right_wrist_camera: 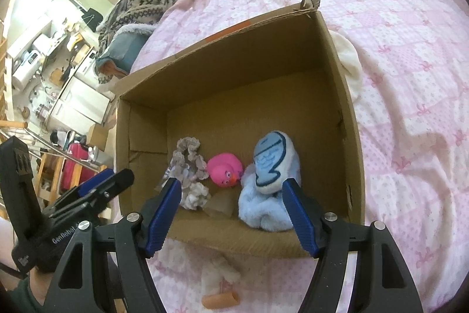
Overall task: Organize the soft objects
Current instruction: 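Open both grippers to drop the scrunchie and pink toy into the box, then grasp the white cloth piece with the right gripper while the left gripper grasps the tan foam tube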
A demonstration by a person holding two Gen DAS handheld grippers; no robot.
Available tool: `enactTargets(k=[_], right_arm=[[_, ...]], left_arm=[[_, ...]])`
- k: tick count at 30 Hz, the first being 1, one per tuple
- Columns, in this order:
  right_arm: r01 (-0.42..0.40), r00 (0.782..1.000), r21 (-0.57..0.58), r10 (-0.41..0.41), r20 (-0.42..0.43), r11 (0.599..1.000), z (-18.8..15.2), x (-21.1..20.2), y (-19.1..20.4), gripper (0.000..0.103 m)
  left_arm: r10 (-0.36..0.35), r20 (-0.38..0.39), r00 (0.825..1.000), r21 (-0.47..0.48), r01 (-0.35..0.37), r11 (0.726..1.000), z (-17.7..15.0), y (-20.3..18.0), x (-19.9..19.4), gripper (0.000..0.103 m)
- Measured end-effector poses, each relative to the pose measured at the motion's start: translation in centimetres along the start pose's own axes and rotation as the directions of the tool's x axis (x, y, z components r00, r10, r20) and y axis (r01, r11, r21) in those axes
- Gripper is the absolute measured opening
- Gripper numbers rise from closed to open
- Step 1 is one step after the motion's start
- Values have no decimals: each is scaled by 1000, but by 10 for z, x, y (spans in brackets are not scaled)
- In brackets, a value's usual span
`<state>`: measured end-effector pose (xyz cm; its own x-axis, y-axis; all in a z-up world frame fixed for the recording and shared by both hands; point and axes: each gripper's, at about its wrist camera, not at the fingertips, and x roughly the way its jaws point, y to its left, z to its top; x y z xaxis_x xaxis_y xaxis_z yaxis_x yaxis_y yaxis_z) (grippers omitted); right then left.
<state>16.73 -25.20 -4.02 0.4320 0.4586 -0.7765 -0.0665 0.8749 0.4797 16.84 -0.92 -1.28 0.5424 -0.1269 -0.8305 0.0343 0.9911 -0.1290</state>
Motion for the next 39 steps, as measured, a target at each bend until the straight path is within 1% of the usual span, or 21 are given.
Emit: enactTargets(k=[3, 6, 11, 16, 21, 24, 27, 29, 31, 33, 37, 39], right_arm=[[13, 1000, -13, -13, -2, 1000, -6, -5, 3, 75], [15, 1000, -10, -15, -11, 1000, -15, -8, 2, 75], [33, 999, -27, -34, -30, 999, -28, -11, 5, 75], [43, 998, -9, -43, -45, 999, -41, -15, 2, 75], [37, 996, 15, -36, -79, 999, -55, -16, -1, 75], [26, 993, 30, -23, -117, 999, -65, -13, -1, 75], [19, 985, 58, -8, -171, 998, -76, -4, -3, 75], [12, 977, 81, 6, -214, 997, -82, 3, -6, 75], [20, 968, 88, 3, -251, 996, -86, 12, -7, 75], [18, 960, 94, 8, -279, 995, -88, 21, -6, 75], [-17, 940, 129, 60, -335, 991, -91, 42, -6, 75], [-13, 935, 111, 52, -350, 994, -90, 53, 0, 75]], left_arm=[[-9, -5, 1000, -16, 9, 1000, -8, 4, -8, 66], [-18, -32, 999, -42, 16, 999, -18, 8, -9, 66], [4, -50, 999, -58, -7, 998, -33, 10, -13, 66], [14, -65, 998, -64, -18, 998, -47, 11, -17, 66], [14, -92, 996, -85, -22, 996, -61, 15, -19, 66], [16, -112, 994, -91, -26, 996, -70, 15, -19, 66], [15, -134, 991, -97, -28, 995, -79, 14, -18, 66], [16, -144, 989, -101, -30, 994, -83, 13, -16, 66], [22, -155, 988, -104, -38, 994, -86, 13, -13, 66], [27, -168, 985, -112, -46, 993, -86, 14, -9, 66], [29, -186, 982, -138, -56, 989, -87, 19, -4, 66], [30, -192, 981, -148, -60, 987, -87, 21, -3, 66]])
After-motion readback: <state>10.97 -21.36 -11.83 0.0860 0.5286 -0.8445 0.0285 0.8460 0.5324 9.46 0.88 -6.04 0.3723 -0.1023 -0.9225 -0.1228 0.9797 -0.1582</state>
